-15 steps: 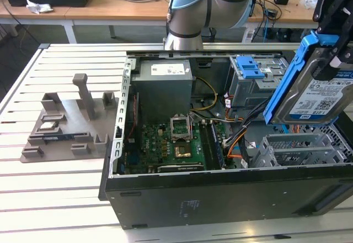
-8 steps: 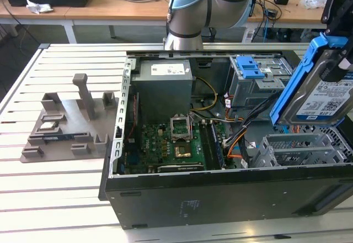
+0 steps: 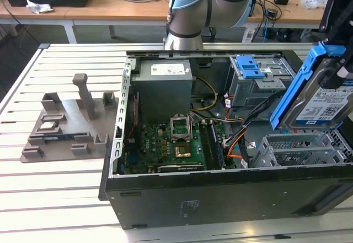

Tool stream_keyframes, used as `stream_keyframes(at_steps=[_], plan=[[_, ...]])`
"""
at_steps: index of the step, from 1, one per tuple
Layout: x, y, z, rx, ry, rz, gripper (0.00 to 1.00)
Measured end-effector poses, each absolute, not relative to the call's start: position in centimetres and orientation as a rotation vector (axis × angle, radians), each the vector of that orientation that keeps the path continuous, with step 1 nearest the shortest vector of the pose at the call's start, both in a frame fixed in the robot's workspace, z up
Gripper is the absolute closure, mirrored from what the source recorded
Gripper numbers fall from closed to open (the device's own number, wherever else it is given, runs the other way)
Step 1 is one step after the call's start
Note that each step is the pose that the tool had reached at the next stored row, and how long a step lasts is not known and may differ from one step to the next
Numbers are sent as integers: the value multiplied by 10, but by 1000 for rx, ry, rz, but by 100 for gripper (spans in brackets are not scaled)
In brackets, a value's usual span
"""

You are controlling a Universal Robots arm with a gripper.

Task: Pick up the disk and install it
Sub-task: 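Pick up the disk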

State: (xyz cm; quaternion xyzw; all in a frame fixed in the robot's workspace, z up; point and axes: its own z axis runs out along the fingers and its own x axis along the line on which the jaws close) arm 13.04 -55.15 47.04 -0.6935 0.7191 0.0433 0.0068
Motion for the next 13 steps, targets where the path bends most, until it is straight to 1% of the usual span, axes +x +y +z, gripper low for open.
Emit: stream_keyframes(at_steps=[3, 13], plan=[[131, -552, 469, -2211, 2222, 123, 63], [134, -554, 461, -2236, 2203, 121, 63]])
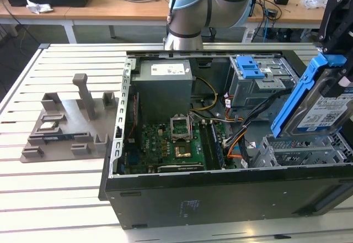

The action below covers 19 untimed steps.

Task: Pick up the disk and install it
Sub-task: 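Pick up the disk, then insert the disk into the insertion slot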

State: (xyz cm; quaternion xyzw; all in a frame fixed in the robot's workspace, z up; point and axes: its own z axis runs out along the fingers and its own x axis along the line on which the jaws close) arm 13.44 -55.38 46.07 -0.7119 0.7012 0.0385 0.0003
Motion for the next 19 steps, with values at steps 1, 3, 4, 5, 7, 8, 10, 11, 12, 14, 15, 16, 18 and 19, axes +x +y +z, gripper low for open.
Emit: stream_keyframes(at_steps=[1, 3, 4, 5, 7, 8, 10, 11, 12, 14, 15, 16, 18, 19], plan=[[135, -554, 460, -2236, 2203, 121, 63], [135, -554, 460, -2235, 2204, 120, 63], [136, -554, 460, -2235, 2204, 120, 63], [136, -554, 460, -2235, 2204, 120, 63], [136, -554, 460, -2235, 2204, 120, 63], [136, -554, 460, -2235, 2204, 120, 63], [136, -554, 460, -2235, 2204, 120, 63], [136, -554, 460, -2235, 2204, 120, 63], [136, -554, 460, -2235, 2204, 120, 63], [136, -554, 460, -2235, 2204, 120, 63], [136, -554, 460, -2235, 2204, 120, 63], [136, -554, 460, -2235, 2204, 120, 63], [136, -554, 458, -2235, 2204, 120, 63], [136, -554, 455, -2235, 2204, 120, 63]])
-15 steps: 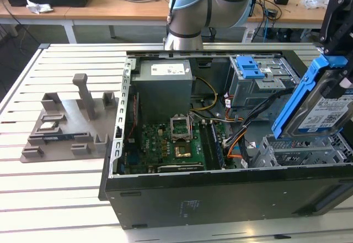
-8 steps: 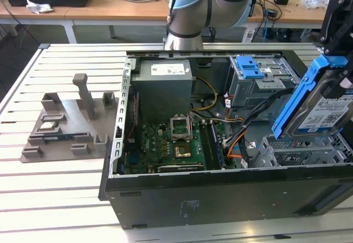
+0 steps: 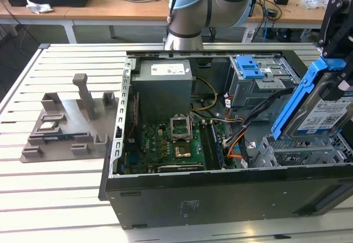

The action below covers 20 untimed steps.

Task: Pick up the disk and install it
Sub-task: 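Insert the disk into the insertion slot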

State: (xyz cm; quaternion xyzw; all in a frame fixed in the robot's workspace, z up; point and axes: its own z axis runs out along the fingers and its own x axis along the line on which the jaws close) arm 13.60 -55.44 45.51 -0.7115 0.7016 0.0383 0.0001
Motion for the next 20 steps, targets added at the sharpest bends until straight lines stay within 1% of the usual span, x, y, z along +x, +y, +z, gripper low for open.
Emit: stream_keyframes(at_steps=[11, 12, 13, 15, 20], plan=[[134, -556, 445, -2230, 2209, 120, 63], [133, -555, 442, -2230, 2209, 120, 63], [133, -556, 432, -2230, 2209, 120, 63], [134, -556, 421, -2230, 2209, 120, 63], [134, -556, 416, -2230, 2209, 120, 63]])
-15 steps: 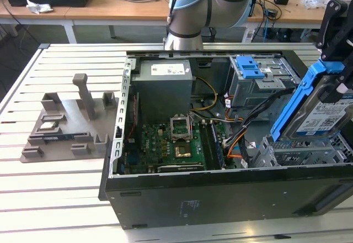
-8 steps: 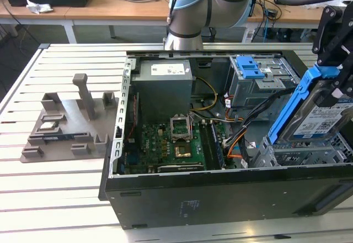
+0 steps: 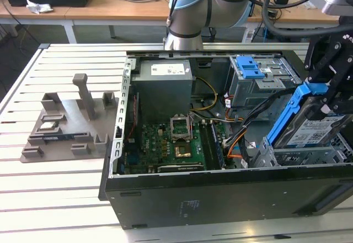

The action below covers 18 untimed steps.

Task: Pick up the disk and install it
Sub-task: 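Insert the disk into the insertion slot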

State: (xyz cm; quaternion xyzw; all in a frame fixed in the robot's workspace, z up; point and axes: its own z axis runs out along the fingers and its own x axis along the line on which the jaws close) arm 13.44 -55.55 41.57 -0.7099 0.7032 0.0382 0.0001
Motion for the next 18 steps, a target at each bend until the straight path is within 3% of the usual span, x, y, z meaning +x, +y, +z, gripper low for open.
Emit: stream_keyframes(at_steps=[9, 11, 12, 16, 18], plan=[[135, -556, 412, -2230, 2209, 120, 63], [135, -556, 412, -2230, 2209, 120, 62], [135, -556, 412, -2230, 2209, 120, 56], [135, -556, 412, -2230, 2209, 120, 56], [135, -556, 412, -2230, 2209, 120, 64]])
